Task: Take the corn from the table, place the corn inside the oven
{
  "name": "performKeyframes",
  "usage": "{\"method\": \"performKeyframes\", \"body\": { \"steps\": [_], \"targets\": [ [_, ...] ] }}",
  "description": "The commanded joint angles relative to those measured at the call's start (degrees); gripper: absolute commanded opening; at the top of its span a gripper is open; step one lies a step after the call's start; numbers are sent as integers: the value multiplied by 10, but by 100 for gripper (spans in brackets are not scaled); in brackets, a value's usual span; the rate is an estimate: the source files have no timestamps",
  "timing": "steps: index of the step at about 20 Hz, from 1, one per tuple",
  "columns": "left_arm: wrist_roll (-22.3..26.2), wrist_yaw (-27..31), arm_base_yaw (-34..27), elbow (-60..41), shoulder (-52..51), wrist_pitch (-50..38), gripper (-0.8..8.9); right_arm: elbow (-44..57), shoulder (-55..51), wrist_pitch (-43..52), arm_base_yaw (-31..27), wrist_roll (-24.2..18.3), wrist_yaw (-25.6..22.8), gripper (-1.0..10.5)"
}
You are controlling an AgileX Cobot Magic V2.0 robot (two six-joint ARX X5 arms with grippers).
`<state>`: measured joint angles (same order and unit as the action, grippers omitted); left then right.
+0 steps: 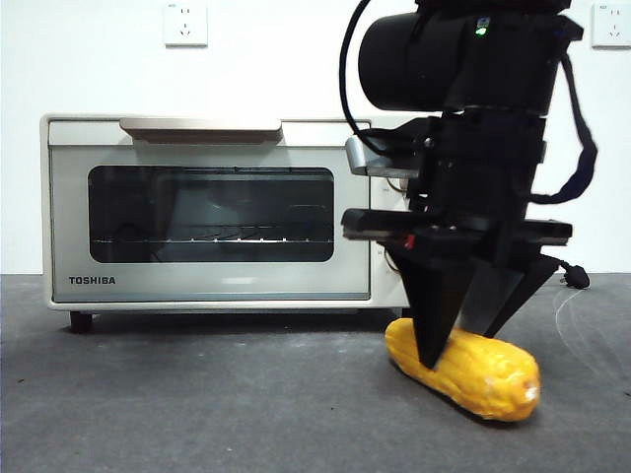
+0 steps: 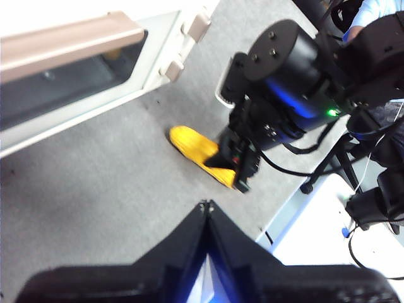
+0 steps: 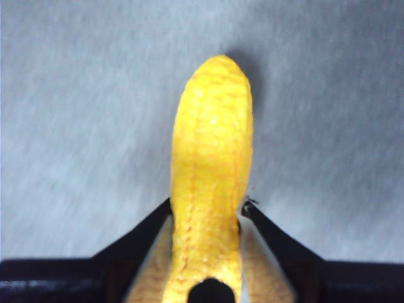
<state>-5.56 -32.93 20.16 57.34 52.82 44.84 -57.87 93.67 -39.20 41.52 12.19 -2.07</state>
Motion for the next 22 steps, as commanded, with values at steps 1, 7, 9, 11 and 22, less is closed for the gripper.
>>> {"method": "performKeyframes", "body": {
  "steps": [1, 7, 9, 11, 22],
  "targets": [
    [6, 0, 2, -1, 3, -31, -5, -14, -30, -19, 2, -3, 42, -12],
    [-24, 64, 2, -1, 38, -175, -6, -48, -181, -32, 2, -3, 116, -12],
    [-30, 92, 2, 0, 61, -215, -6, -69, -232, -43, 2, -3, 115, -12],
    [-30, 117, 2, 0, 85, -247, -6, -95, -271, -61, 2, -3, 115, -12],
    [-12, 196, 3, 35, 165, -252, -6, -169, -326, -136, 2, -10, 89, -12]
  ]
}}
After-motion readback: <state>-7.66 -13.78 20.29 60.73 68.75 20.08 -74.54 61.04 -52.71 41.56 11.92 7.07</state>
